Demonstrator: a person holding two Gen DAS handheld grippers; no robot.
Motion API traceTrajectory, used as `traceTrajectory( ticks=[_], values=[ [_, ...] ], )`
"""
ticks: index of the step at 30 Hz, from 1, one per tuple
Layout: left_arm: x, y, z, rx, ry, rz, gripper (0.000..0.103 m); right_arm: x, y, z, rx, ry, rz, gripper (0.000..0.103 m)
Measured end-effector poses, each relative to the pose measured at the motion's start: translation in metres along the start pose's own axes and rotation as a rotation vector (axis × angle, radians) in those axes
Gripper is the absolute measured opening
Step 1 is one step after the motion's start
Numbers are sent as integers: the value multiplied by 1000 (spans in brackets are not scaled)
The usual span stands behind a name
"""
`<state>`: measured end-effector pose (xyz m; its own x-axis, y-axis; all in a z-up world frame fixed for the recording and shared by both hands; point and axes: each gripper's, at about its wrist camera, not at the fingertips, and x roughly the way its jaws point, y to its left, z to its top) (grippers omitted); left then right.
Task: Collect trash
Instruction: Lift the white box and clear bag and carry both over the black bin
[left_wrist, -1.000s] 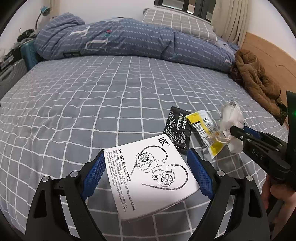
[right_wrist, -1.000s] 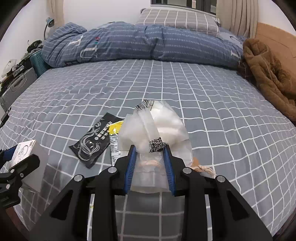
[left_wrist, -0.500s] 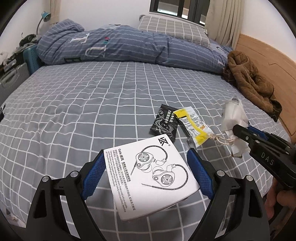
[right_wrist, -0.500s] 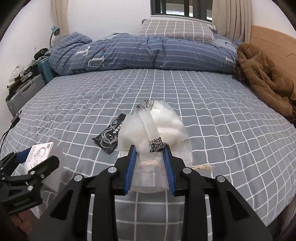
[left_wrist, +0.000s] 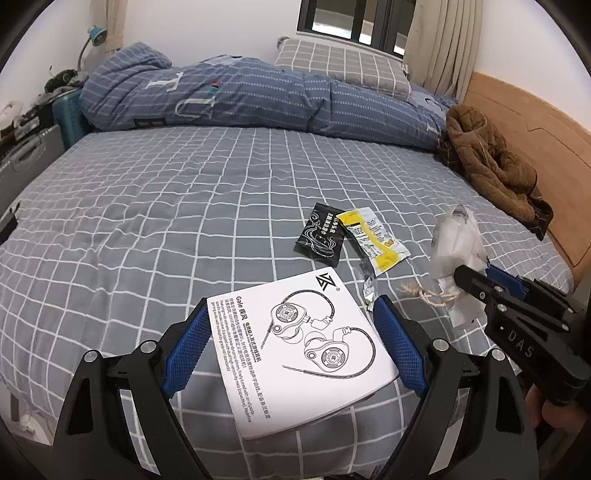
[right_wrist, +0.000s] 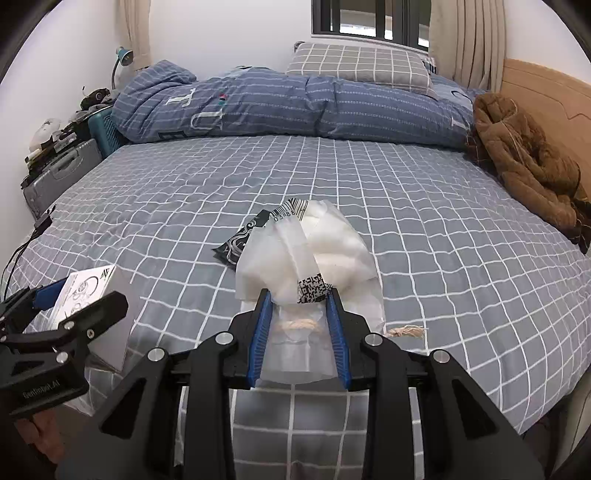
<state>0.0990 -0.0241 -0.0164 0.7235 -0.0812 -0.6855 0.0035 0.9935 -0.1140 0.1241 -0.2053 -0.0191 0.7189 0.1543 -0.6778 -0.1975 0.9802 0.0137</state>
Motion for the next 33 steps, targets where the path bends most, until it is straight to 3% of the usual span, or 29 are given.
traceTrajectory(
  ticks=[33],
  values=[
    [-62, 2, -62, -19, 25, -19, 85, -69, 27, -59, -13, 1, 39, 29]
  ],
)
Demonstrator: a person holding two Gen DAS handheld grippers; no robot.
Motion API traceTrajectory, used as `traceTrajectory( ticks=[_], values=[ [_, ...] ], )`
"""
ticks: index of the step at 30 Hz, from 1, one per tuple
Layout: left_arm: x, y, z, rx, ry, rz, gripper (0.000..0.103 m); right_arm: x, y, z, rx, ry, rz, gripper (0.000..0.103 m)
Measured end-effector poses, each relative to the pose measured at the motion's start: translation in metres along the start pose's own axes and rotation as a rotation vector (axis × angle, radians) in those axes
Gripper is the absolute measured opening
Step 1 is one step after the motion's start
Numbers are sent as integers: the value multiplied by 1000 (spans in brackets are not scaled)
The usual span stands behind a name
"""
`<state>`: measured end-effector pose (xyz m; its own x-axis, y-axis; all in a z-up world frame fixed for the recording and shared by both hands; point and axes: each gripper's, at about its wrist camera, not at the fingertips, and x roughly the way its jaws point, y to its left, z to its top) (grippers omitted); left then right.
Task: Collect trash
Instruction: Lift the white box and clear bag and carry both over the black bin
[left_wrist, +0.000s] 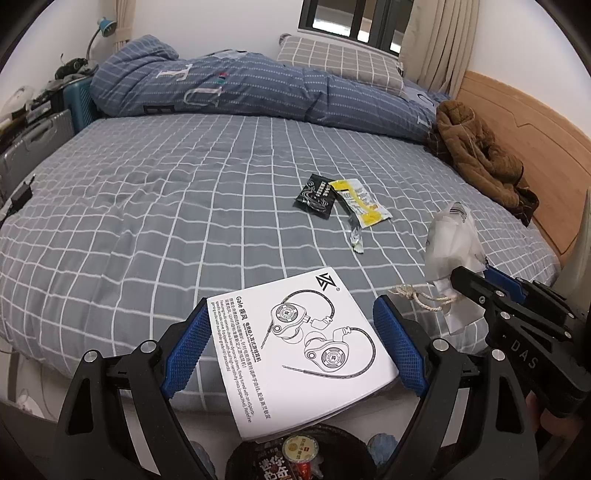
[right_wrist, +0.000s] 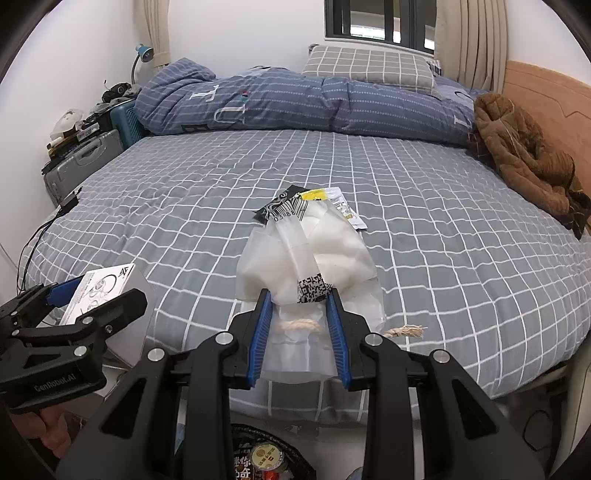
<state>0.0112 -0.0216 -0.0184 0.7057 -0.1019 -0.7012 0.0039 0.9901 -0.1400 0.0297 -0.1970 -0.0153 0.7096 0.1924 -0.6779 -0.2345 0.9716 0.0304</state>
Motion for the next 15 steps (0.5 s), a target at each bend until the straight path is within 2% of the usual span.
traceTrajectory(
  ticks=[15],
  values=[
    [-24, -6, -36, -4, 21, -20, 85, -24, 7, -29, 8, 18, 22, 29]
  ],
)
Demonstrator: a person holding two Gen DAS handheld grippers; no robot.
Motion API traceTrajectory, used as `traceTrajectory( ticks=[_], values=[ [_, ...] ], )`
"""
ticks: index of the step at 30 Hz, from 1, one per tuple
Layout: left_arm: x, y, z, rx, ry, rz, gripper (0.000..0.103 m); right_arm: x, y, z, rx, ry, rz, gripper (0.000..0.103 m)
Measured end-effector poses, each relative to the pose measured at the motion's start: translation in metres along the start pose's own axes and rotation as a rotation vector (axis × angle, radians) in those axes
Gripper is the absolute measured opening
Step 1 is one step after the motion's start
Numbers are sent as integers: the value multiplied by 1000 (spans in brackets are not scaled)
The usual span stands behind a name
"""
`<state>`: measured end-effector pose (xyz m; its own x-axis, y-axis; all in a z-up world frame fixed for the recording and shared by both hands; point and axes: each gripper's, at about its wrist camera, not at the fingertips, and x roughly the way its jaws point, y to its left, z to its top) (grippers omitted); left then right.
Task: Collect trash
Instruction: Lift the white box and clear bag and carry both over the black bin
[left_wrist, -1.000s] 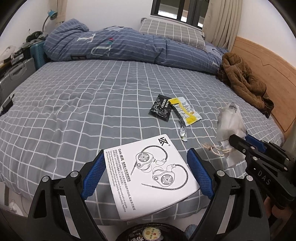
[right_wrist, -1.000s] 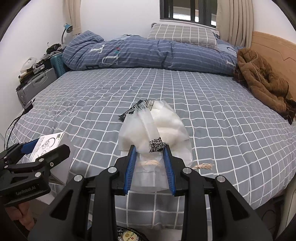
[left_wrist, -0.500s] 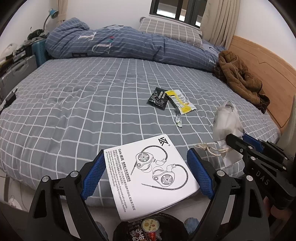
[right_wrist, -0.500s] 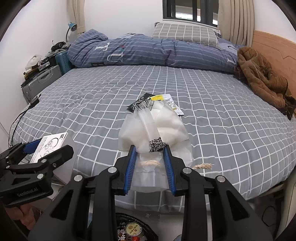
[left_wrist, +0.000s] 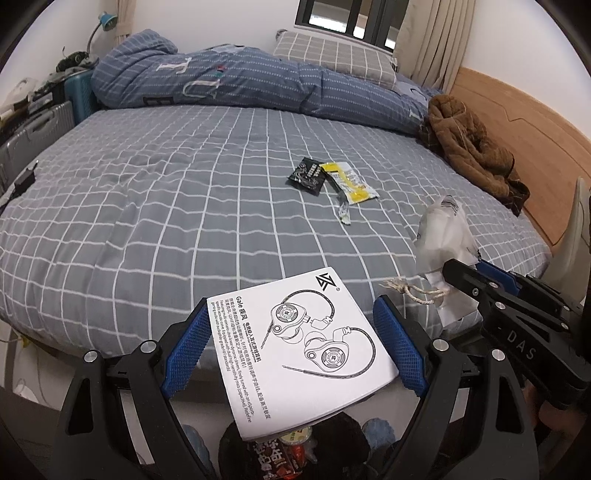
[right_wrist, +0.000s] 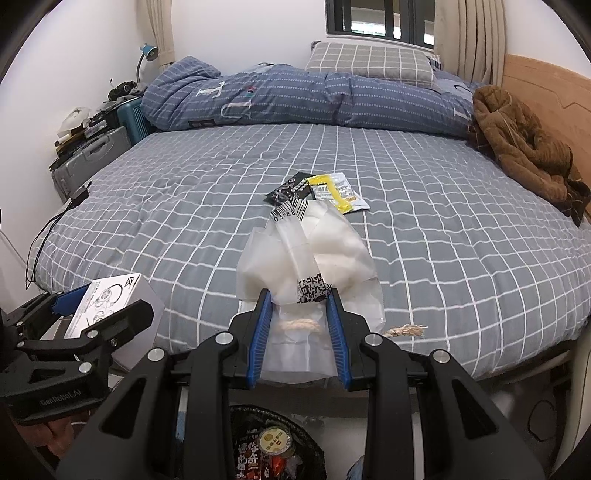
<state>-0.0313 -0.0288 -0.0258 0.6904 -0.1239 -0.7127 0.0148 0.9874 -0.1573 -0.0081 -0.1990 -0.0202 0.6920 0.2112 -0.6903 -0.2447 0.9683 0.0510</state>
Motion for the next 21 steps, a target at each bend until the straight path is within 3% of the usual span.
traceTrajectory(
  ticks=[21],
  values=[
    [-12, -1, -53, -24, 88, 4, 85, -12, 7, -56, 12, 92, 20, 29]
  ],
)
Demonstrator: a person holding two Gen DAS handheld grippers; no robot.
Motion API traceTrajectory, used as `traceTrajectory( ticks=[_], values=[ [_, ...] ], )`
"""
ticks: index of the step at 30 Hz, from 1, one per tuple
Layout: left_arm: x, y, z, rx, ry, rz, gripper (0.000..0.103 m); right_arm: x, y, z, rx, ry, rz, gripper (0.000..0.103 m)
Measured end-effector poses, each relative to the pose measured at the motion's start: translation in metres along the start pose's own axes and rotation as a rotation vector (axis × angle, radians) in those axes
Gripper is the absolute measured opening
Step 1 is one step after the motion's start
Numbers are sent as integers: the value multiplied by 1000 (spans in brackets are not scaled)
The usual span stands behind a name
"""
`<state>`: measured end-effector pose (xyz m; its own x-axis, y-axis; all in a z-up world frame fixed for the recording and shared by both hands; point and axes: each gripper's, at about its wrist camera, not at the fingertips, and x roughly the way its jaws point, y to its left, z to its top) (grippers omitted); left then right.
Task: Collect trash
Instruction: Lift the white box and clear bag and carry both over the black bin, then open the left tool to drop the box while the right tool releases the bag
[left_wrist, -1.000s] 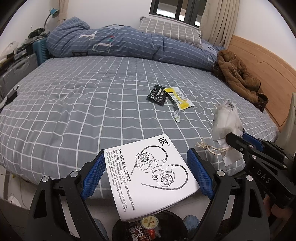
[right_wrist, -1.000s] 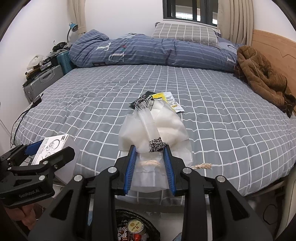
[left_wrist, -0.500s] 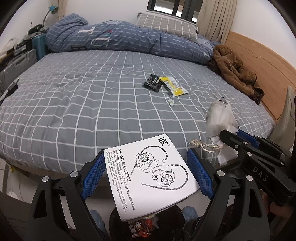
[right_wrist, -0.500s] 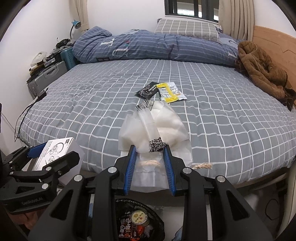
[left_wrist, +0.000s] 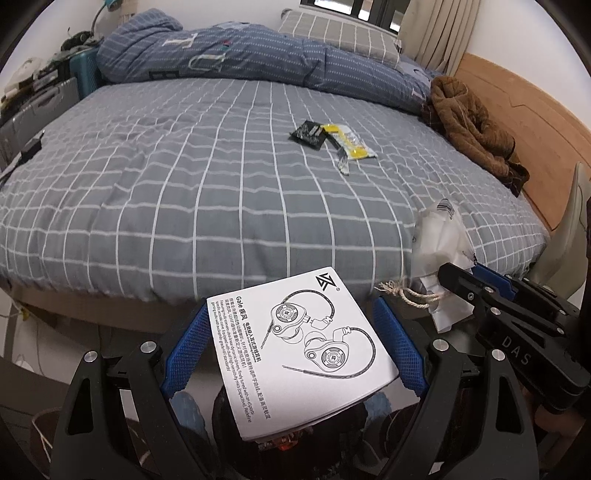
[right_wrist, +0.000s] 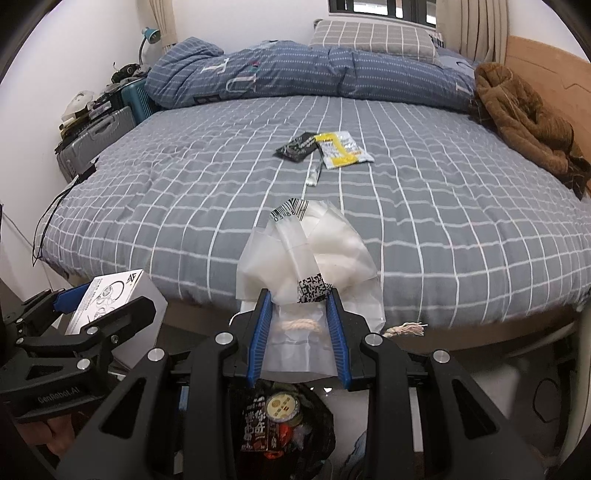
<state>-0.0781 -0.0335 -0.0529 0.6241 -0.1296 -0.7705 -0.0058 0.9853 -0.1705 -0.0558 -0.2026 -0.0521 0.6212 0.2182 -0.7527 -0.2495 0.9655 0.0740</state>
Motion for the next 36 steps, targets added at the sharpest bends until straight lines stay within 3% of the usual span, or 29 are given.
traceTrajectory(
  ticks=[23, 29, 36],
  values=[
    [-12, 11, -67, -28, 119, 35, 85, -3, 14, -59, -3, 116, 0, 29],
    [-1, 12, -77, -17, 143, 34, 85, 7, 16, -77, -20, 163, -9, 29],
    [33, -3, -85, 13, 194, 10, 85, 26, -7, -90, 16, 215, -30, 29]
  ],
)
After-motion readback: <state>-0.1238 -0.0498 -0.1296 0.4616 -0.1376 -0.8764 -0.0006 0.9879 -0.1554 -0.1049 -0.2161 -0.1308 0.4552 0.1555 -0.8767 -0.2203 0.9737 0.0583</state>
